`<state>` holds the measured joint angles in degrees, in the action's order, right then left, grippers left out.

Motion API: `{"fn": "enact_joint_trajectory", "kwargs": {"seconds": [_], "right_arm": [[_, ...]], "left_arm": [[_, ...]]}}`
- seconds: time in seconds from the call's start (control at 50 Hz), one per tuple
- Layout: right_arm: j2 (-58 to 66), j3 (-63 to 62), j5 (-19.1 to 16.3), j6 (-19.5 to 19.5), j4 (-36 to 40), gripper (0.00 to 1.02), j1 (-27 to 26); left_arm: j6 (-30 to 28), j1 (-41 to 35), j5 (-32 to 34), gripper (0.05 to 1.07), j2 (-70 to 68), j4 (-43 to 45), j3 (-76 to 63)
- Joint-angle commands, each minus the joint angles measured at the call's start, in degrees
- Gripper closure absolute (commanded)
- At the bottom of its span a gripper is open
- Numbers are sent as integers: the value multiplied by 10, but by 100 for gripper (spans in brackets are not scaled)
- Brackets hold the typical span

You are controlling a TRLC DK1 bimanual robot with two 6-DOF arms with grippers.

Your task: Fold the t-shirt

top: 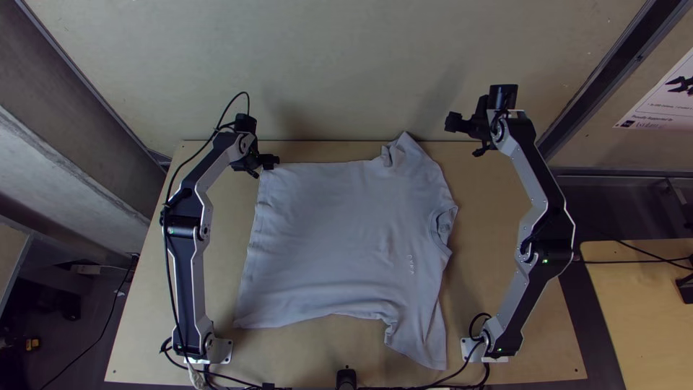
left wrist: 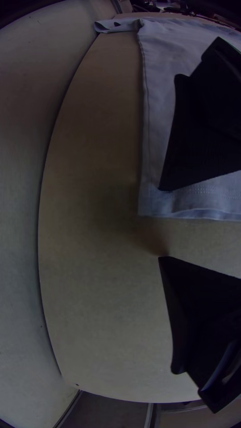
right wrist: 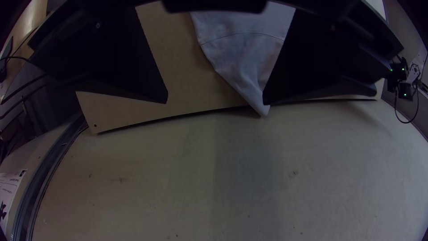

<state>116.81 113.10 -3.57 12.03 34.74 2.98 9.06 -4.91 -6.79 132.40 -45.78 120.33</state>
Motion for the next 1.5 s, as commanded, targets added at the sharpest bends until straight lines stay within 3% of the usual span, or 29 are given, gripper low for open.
{"fn": "enact_joint_trajectory", "kwargs": {"seconds": [0.0, 0.38, 0.42, 0.52, 0.72, 0.88, 0.96, 1.4, 1.48], "right_arm": [[21, 17, -4, 12, 8, 5, 2], [66, 23, -4, 12, 38, 5, 10], [71, 26, -4, 12, 43, 5, 10], [87, 45, -4, 12, 69, 5, 10], [114, 81, -4, 12, 82, 5, 13], [169, 144, -4, 10, 118, 16, 20], [210, 193, -4, 11, 147, 16, 22], [276, 202, -3, 9, 144, 17, 50], [285, 208, -4, 7, 139, 30, 55]], "left_arm": [[11, -5, -6, 39, 14, -15, 14], [18, -27, -7, 41, 41, -19, 46], [15, -29, -7, 55, 44, -19, 46], [12, -29, -7, 105, 47, -19, 43], [10, -25, -6, 105, 30, -22, 28], [10, -17, -6, 105, 1, -27, 24], [10, -14, -5, 105, -14, -34, 24], [7, -14, -5, 105, -44, -48, 14], [6, -17, -5, 105, -47, -48, 14]]}}
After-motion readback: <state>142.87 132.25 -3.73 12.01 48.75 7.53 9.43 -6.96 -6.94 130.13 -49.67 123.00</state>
